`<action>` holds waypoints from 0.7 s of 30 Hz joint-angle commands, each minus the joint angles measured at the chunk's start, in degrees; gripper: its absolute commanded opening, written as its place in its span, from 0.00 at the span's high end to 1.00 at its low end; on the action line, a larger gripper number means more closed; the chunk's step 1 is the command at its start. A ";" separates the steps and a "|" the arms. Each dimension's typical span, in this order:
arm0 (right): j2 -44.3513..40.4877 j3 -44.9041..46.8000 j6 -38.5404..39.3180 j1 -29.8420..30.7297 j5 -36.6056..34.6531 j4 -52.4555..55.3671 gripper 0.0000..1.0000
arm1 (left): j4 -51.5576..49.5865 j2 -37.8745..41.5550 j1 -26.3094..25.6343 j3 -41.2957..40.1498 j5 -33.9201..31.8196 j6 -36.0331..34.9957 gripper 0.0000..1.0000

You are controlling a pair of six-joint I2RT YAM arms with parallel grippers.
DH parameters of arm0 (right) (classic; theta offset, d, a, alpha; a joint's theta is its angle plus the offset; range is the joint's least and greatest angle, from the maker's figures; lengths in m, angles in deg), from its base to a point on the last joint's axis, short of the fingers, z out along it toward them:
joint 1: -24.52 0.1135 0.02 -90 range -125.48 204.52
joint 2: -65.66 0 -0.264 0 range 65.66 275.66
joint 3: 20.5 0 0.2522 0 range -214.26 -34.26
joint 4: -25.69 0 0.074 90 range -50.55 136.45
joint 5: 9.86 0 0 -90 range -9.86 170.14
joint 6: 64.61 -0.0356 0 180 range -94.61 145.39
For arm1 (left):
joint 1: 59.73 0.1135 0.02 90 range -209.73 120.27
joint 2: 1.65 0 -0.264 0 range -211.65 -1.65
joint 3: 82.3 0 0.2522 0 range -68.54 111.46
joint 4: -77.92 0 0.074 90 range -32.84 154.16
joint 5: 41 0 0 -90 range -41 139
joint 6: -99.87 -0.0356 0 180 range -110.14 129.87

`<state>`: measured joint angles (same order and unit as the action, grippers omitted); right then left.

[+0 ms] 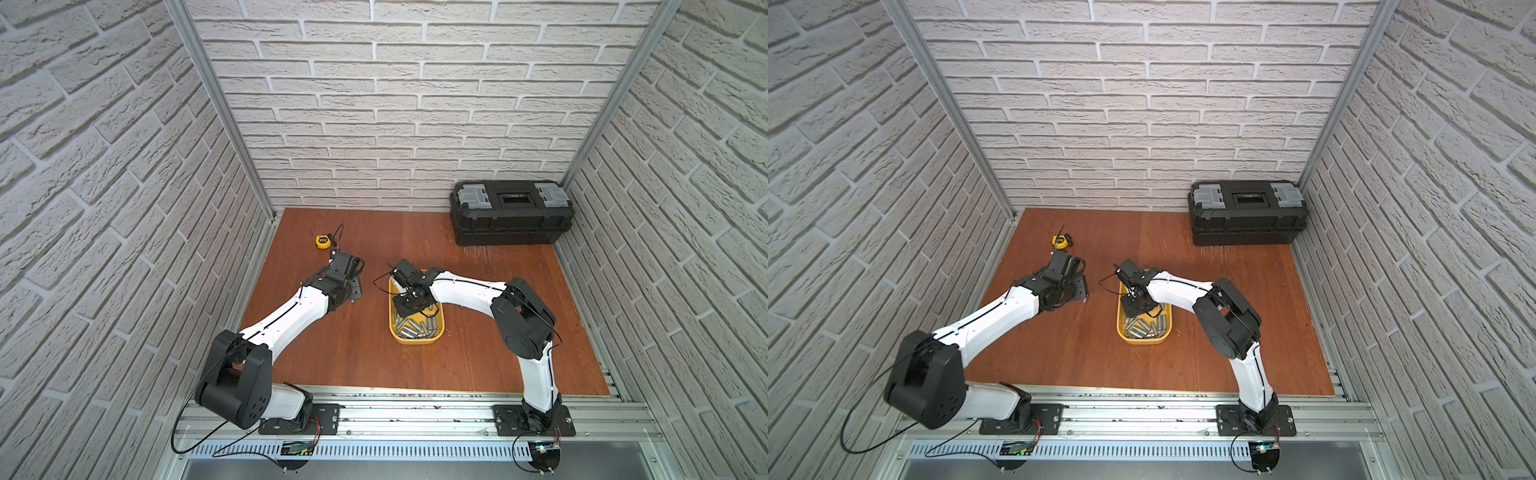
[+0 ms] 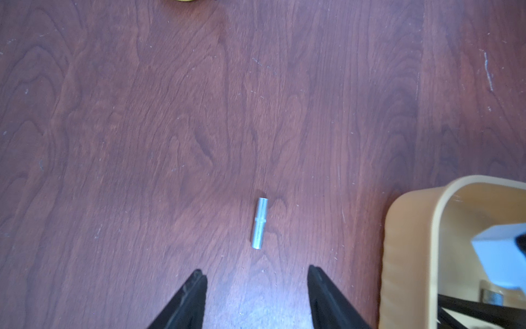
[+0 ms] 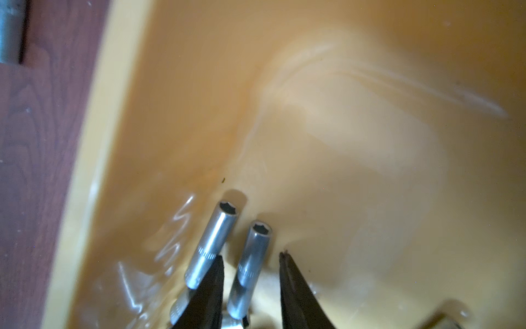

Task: Take out the socket from the storage box
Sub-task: Pick up the socket head from the storage box.

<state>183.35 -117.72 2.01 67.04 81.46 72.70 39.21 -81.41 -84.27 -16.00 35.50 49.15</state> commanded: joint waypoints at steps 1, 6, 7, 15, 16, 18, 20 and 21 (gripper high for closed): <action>0.68 -0.97 -0.04 0.69 -1.00 1.01 0.67 | 1.31 -0.47 -0.48 0.64 -0.22 0.72 0.39; 0.86 -0.08 0.87 0.71 -2.93 2.38 0.70 | 1.30 -0.67 -0.45 0.96 -0.21 0.62 0.39; 0.84 0.20 1.05 0.64 -3.36 2.51 0.71 | 1.31 -0.82 -0.55 0.99 -0.22 0.64 0.39; 0.96 0.87 1.82 0.57 -4.64 3.26 0.79 | 1.22 -1.27 -0.92 1.34 -0.13 0.66 0.39; 0.95 0.94 1.84 0.62 -4.66 3.30 0.80 | 1.22 -1.21 -0.87 1.42 -0.13 0.68 0.39; 0.97 1.09 1.93 0.61 -4.62 3.33 0.82 | 1.13 -1.33 -0.94 1.43 -0.13 0.61 0.39; 1.05 1.22 2.09 0.62 -4.66 3.38 0.84 | 0.99 -1.33 -0.95 1.52 -0.12 0.59 0.39; 0.92 1.24 2.10 0.63 -4.73 3.35 0.85 | 1.04 -1.26 -0.95 1.48 -0.13 0.54 0.39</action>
<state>183.44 -117.66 3.43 67.08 77.61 74.41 39.23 -82.53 -84.94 -15.74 35.55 49.15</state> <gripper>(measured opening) 0.161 0.609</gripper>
